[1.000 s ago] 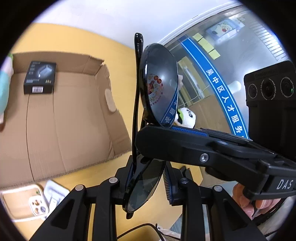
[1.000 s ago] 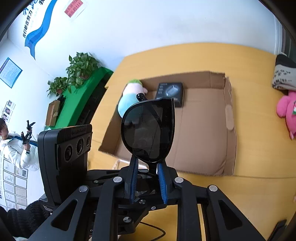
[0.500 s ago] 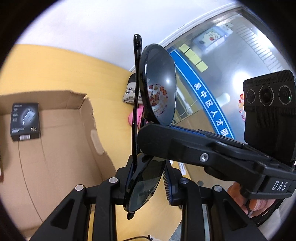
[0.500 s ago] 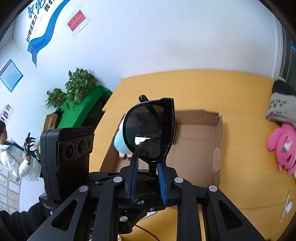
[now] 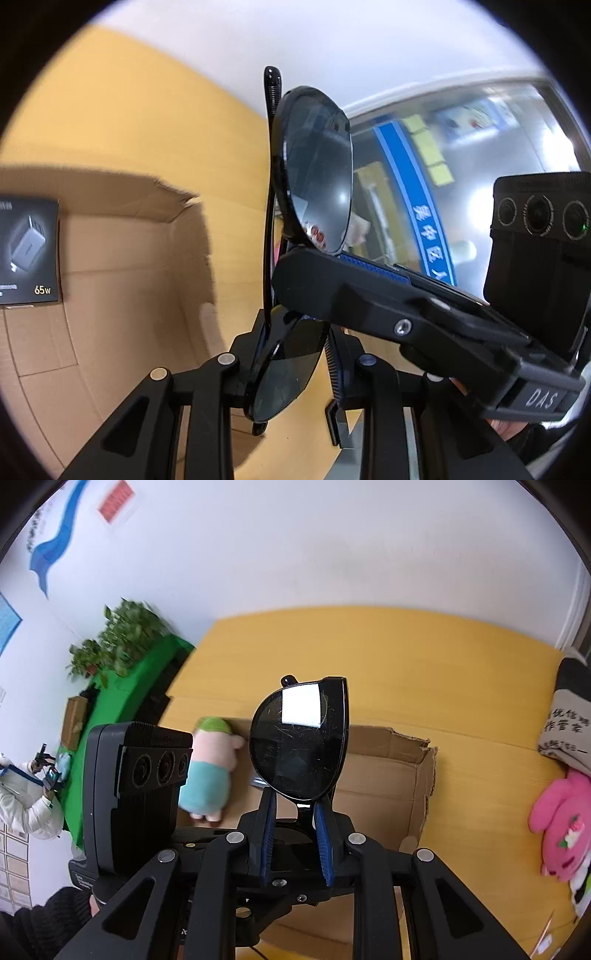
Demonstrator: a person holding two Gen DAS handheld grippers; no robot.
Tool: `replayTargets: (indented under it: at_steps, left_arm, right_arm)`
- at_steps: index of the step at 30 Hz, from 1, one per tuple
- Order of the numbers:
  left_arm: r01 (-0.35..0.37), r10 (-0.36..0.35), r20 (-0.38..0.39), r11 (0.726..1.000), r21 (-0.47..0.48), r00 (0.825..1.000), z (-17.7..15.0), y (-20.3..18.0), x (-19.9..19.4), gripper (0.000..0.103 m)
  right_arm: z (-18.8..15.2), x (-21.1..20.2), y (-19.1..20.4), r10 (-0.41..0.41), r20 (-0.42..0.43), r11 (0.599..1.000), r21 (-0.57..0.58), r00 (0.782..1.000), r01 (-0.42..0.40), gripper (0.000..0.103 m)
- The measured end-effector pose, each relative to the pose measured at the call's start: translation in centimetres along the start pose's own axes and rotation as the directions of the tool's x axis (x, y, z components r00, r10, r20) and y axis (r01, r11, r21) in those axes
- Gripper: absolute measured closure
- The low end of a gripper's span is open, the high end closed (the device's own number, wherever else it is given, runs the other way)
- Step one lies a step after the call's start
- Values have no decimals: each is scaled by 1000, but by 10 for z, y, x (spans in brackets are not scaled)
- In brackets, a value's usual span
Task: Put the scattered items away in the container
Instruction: 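Lift the sunglasses with the right gripper and carry them over the box, then lower the sunglasses into the box and open the right gripper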
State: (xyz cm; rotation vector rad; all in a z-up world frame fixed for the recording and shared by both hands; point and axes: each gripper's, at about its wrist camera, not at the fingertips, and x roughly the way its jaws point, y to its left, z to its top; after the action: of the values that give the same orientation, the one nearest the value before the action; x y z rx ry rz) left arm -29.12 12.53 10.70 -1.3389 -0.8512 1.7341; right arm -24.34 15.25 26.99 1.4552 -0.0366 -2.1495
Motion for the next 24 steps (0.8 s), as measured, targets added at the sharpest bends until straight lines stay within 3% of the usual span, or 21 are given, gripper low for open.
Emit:
replayTargets:
  at_steps: [11,17,24]
  left_arm:
    - [-72,40,-152,974,-216,988,19,121,88,76]
    - [-132,85,-189,959,-251,978,21,147,110,76]
    - [-177,125,-215,954,-244,969,14,146,112,71]
  right_arm:
    - [2,152,-88,27,-208,994,107,978,-5,81]
    - [-2,195,-117,41,-265,991,137,963,-4,81]
    - [-7,216,-120,42,-297,992,123,954,-6,78]
